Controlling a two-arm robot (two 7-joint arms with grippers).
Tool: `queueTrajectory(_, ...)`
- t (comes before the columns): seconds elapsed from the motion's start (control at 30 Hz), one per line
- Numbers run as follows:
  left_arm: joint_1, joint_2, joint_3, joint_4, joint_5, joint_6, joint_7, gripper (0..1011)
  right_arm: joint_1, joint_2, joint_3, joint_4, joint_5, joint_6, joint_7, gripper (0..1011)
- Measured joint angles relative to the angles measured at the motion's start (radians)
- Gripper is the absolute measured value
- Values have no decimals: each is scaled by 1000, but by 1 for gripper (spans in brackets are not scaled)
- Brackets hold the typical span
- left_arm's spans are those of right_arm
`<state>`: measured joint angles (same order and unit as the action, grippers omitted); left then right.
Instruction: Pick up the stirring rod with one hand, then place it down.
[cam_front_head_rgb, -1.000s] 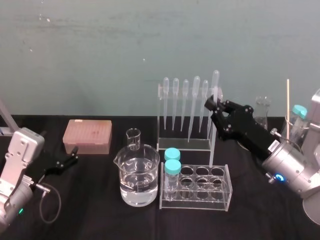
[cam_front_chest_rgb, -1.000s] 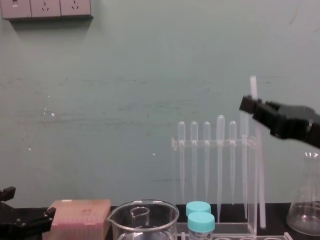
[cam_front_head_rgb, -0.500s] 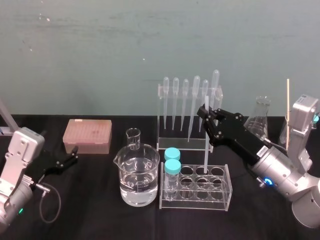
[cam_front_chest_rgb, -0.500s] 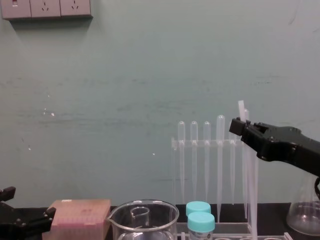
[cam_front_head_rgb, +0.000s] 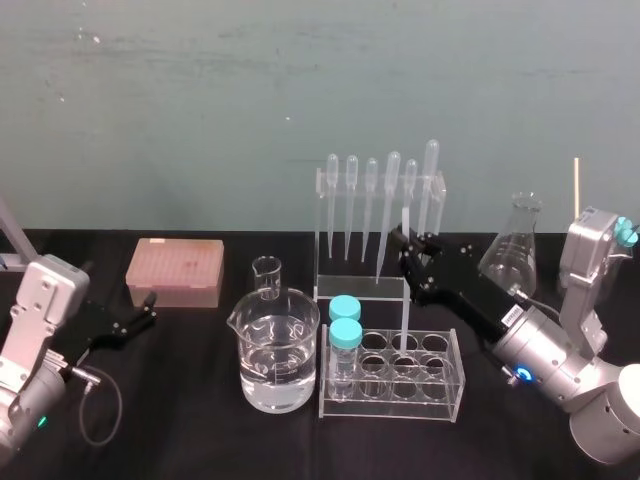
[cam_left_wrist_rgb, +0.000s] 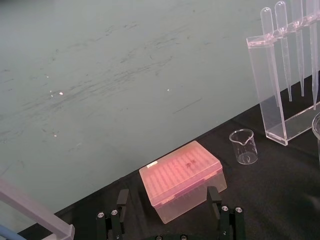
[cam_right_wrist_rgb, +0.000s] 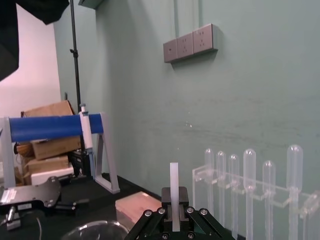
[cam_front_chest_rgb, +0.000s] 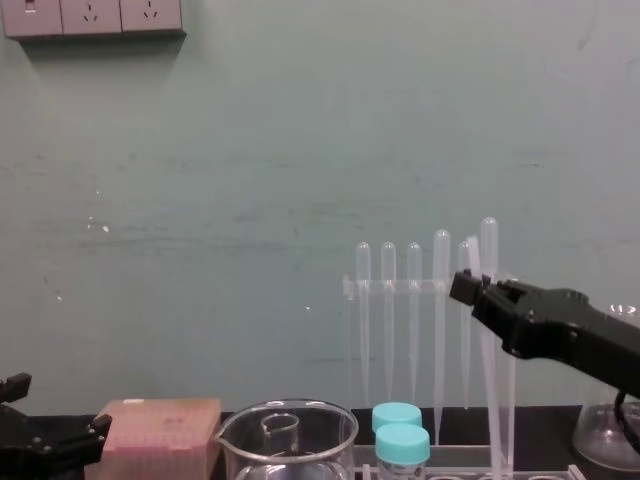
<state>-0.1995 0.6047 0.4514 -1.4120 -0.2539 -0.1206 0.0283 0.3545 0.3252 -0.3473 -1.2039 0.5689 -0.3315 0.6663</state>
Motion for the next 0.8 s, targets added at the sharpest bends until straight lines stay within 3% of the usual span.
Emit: queueTrajectory(0.8,0,0,0,0,0,0,0,1000,-10,-13,-2,55,-35,8,-13,69)
